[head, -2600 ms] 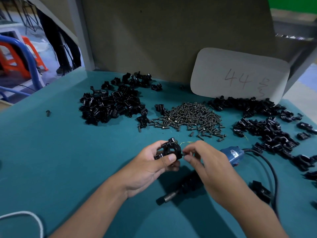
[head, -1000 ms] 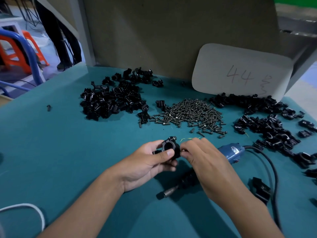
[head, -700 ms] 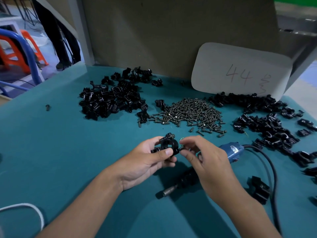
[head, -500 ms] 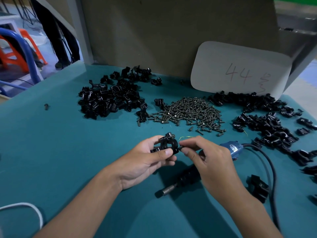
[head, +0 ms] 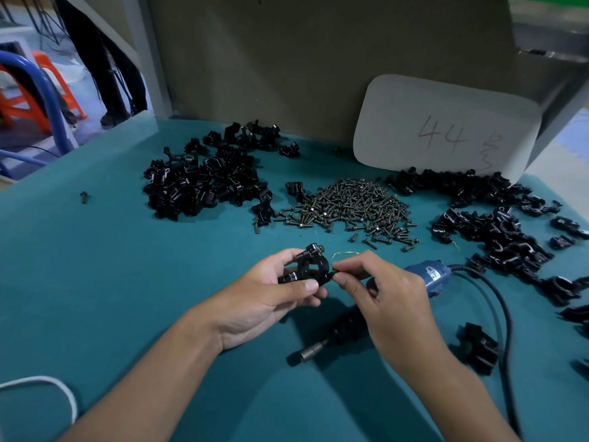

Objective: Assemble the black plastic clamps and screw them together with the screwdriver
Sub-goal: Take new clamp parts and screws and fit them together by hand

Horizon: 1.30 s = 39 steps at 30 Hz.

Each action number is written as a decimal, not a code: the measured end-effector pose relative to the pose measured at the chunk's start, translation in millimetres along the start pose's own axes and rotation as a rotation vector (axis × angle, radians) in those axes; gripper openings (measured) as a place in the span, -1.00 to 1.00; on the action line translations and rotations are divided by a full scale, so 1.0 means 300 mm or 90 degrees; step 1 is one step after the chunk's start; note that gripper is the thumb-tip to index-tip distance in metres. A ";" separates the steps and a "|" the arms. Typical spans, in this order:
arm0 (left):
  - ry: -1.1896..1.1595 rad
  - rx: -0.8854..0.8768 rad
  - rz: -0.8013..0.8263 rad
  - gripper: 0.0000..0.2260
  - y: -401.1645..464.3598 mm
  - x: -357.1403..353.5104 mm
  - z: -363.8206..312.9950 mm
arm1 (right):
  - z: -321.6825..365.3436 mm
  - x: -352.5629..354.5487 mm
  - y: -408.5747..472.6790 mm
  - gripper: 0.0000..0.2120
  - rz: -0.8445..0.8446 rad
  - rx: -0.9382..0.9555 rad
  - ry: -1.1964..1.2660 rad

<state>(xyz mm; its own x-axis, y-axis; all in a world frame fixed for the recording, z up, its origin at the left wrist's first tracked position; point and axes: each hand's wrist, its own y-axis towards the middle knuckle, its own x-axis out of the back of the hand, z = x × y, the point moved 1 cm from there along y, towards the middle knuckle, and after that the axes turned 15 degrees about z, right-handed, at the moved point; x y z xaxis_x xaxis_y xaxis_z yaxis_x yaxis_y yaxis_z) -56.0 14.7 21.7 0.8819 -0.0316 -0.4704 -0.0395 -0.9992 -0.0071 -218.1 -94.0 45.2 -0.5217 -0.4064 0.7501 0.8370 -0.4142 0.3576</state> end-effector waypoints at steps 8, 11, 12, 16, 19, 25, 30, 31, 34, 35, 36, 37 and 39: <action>0.031 -0.027 0.014 -0.66 0.005 -0.004 0.008 | -0.010 0.000 0.004 -0.94 0.031 0.000 -0.027; 0.045 -0.020 0.026 -0.69 0.005 -0.003 0.006 | -0.018 -0.007 0.005 -0.80 0.072 -0.025 -0.035; 0.046 -0.020 0.030 -0.68 0.007 -0.002 0.007 | -0.020 -0.011 0.005 -0.78 0.081 -0.029 -0.042; 0.044 -0.030 0.047 -0.66 0.007 -0.004 0.010 | -0.017 -0.025 0.006 -0.75 0.108 -0.028 -0.087; 0.051 -0.035 0.052 -0.67 0.006 -0.005 0.010 | -0.009 -0.025 0.003 -0.70 0.118 -0.025 -0.141; 0.062 -0.040 0.065 -0.68 0.003 -0.007 0.012 | 0.020 -0.034 0.008 -0.54 0.093 -0.112 -0.186; 0.121 -0.043 0.008 -0.68 0.007 -0.005 0.013 | 0.013 -0.020 -0.002 -0.44 0.086 -0.149 -0.160; 0.132 -0.049 -0.008 -0.68 0.008 -0.007 0.012 | 0.010 -0.016 -0.003 -0.45 0.092 -0.153 -0.161; 0.131 -0.073 -0.035 -0.63 0.015 -0.012 0.008 | 0.007 -0.015 -0.003 -0.48 0.098 -0.150 -0.143; 0.129 -0.079 -0.037 -0.61 0.017 -0.012 0.008 | 0.007 -0.017 -0.003 -0.48 0.095 -0.150 -0.132; 0.125 -0.082 -0.036 -0.59 0.017 -0.013 0.010 | 0.006 -0.020 -0.002 -0.47 0.091 -0.151 -0.122; 0.123 -0.079 -0.029 -0.58 0.017 -0.014 0.012 | 0.005 -0.022 -0.002 -0.45 0.088 -0.154 -0.112; 0.138 -0.059 -0.008 -0.59 0.015 -0.015 0.020 | 0.004 -0.024 -0.001 -0.42 0.084 -0.167 -0.099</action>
<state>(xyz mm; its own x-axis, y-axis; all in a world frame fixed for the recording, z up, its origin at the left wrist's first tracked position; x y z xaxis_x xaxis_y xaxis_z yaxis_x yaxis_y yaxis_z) -63.2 10.6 18.4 0.9626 -0.0138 -0.2705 0.0063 -0.9973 0.0736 -214.3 -89.9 40.5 -0.3632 -0.3496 0.8636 0.8141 -0.5699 0.1117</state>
